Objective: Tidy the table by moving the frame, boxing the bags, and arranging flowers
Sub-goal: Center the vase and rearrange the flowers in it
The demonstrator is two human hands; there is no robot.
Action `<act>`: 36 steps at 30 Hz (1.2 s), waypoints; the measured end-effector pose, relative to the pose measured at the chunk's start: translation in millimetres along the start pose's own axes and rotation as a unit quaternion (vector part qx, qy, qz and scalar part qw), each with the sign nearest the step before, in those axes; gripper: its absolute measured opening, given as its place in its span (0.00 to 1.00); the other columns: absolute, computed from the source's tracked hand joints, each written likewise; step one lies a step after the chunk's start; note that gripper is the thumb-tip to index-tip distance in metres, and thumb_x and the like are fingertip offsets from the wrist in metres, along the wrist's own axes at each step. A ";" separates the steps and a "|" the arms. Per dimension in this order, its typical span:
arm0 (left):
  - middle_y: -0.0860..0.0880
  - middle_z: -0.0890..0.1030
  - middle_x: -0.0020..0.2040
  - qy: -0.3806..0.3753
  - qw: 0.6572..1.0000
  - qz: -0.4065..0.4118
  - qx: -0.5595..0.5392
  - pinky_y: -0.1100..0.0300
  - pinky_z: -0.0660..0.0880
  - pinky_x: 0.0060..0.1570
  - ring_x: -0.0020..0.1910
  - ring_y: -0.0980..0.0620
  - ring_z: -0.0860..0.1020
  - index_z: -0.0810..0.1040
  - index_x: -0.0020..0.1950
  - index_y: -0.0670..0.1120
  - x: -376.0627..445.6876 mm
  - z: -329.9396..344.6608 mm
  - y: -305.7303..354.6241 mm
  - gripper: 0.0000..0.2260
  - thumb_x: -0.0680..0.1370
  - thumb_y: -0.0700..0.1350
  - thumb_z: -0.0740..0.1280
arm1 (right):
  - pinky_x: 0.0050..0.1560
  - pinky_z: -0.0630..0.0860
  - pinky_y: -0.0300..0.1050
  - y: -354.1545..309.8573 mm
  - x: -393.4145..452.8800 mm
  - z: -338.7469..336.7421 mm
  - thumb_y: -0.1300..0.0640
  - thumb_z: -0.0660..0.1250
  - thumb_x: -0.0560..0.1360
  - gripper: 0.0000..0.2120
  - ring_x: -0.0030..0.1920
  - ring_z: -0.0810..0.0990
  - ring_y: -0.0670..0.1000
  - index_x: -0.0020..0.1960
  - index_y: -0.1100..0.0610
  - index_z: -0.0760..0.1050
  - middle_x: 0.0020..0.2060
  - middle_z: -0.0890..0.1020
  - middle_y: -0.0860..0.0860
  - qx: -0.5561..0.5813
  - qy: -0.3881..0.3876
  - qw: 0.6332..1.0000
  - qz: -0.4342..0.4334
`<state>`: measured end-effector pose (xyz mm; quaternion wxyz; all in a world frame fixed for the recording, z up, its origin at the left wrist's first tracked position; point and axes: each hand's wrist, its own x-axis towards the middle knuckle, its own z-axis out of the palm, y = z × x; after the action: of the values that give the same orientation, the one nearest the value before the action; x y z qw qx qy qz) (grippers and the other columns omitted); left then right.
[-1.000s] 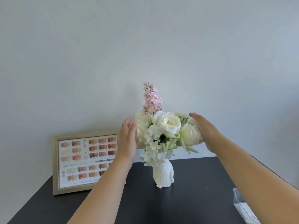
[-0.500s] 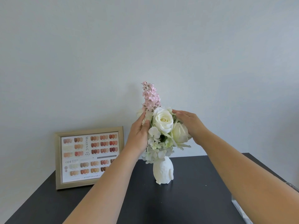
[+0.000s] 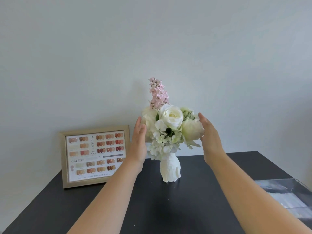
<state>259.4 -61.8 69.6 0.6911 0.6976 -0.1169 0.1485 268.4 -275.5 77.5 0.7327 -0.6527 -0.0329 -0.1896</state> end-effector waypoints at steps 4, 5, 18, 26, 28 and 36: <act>0.73 0.62 0.68 -0.020 1.000 0.013 -0.001 0.62 0.62 0.59 0.60 0.79 0.63 0.55 0.76 0.66 -6.2 8.1 1.3 0.26 0.79 0.66 0.56 | 0.70 0.66 0.52 14.3 -0.6 8.3 0.42 0.53 0.79 0.20 0.71 0.66 0.45 0.71 0.36 0.66 0.72 0.67 0.40 -0.040 -0.015 0.998 -0.046; 0.73 0.62 0.68 -0.020 1.000 0.012 0.004 0.61 0.61 0.61 0.62 0.76 0.63 0.55 0.76 0.67 -7.3 9.6 0.6 0.25 0.79 0.65 0.56 | 0.71 0.64 0.53 15.2 2.9 7.7 0.43 0.53 0.80 0.20 0.71 0.66 0.45 0.71 0.37 0.66 0.72 0.67 0.40 -0.047 -0.008 0.998 -0.048; 0.63 0.67 0.71 0.040 0.998 0.045 0.002 0.54 0.67 0.62 0.69 0.58 0.68 0.62 0.69 0.72 -22.6 7.0 -17.1 0.21 0.76 0.68 0.56 | 0.70 0.61 0.52 47.8 13.3 -26.6 0.35 0.49 0.78 0.26 0.71 0.66 0.51 0.75 0.38 0.56 0.75 0.64 0.47 -0.024 0.059 0.998 -0.020; 0.48 0.72 0.71 0.033 0.972 -0.226 -0.059 0.50 0.65 0.69 0.67 0.47 0.72 0.68 0.74 0.50 -28.5 6.9 -89.6 0.20 0.83 0.53 0.58 | 0.67 0.67 0.50 121.9 -23.0 -10.2 0.46 0.55 0.80 0.21 0.63 0.74 0.51 0.73 0.44 0.65 0.69 0.72 0.47 -0.068 -0.069 0.972 0.216; 0.49 0.67 0.75 -0.015 0.965 -0.261 0.010 0.47 0.60 0.72 0.72 0.47 0.66 0.65 0.76 0.51 -29.4 12.5 -103.7 0.22 0.82 0.45 0.60 | 0.65 0.66 0.47 130.3 -30.5 -2.8 0.48 0.56 0.80 0.21 0.65 0.72 0.51 0.73 0.44 0.65 0.70 0.71 0.46 -0.079 -0.096 0.968 0.219; 0.60 0.70 0.68 -0.076 0.959 -0.260 0.080 0.63 0.68 0.50 0.59 0.61 0.72 0.59 0.77 0.61 -40.8 33.6 -127.1 0.38 0.72 0.32 0.58 | 0.70 0.60 0.50 149.8 -30.0 9.6 0.50 0.57 0.81 0.24 0.73 0.64 0.51 0.77 0.44 0.58 0.74 0.66 0.47 -0.133 -0.135 0.960 0.205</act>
<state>269.9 -94.9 -63.5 0.6372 0.7659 0.0290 -0.0810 290.6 -247.8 -71.4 0.6515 -0.7563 0.0288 0.0520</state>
